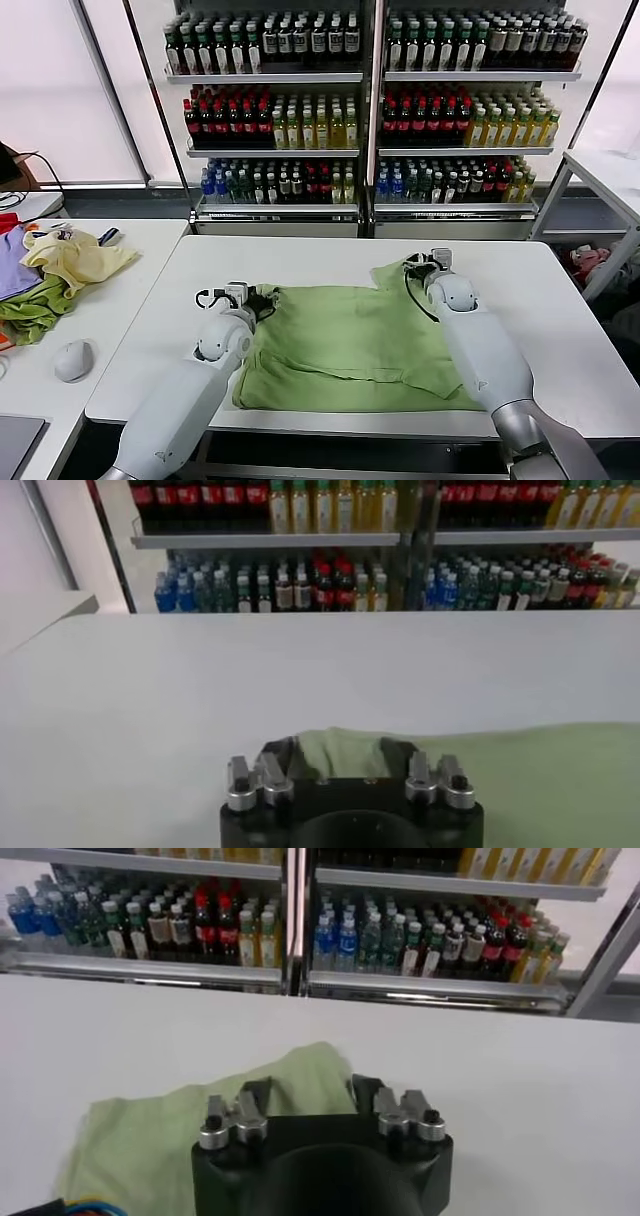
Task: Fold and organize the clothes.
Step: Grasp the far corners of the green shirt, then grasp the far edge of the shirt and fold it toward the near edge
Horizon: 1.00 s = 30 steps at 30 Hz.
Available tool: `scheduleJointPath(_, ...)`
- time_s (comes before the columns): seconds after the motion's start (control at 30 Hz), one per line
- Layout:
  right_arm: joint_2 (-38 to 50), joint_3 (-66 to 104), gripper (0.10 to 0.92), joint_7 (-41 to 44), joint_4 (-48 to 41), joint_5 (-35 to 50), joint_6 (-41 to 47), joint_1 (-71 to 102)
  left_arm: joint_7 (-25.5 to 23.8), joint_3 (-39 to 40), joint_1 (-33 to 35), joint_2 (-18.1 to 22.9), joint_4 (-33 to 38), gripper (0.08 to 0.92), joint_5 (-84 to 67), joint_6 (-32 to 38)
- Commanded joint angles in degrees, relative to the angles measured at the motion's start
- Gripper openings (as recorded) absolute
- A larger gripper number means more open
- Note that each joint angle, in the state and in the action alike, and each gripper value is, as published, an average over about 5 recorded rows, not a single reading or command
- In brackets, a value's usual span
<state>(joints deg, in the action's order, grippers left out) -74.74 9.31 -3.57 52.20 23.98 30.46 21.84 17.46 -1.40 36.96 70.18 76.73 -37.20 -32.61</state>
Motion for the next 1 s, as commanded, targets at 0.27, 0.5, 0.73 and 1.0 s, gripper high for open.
scheduleJointPath(0.27,1.3,-0.1,0.213,1.2,10.9,0.6,-1.6,6.1,0.2,-1.4,4.3,-1.9,6.2,0.289,-2.0,7.6)
scheduleJointPath(0.5,3.3,2.6,0.115,-0.4,23.9,3.2,-3.6,12.8,0.5,-3.7,8.2,-4.8,14.2,0.111,-4.5,10.9)
scheduleJointPath(0.73,6.2,6.9,0.115,-0.8,36.2,7.6,-2.3,19.8,1.0,-6.1,11.9,-6.5,22.1,0.099,-7.2,12.7)
scheduleJointPath(1.0,10.1,14.3,0.115,-1.3,48.5,9.5,-0.7,30.0,0.9,-8.1,17.2,-9.0,29.9,0.099,-9.3,11.0)
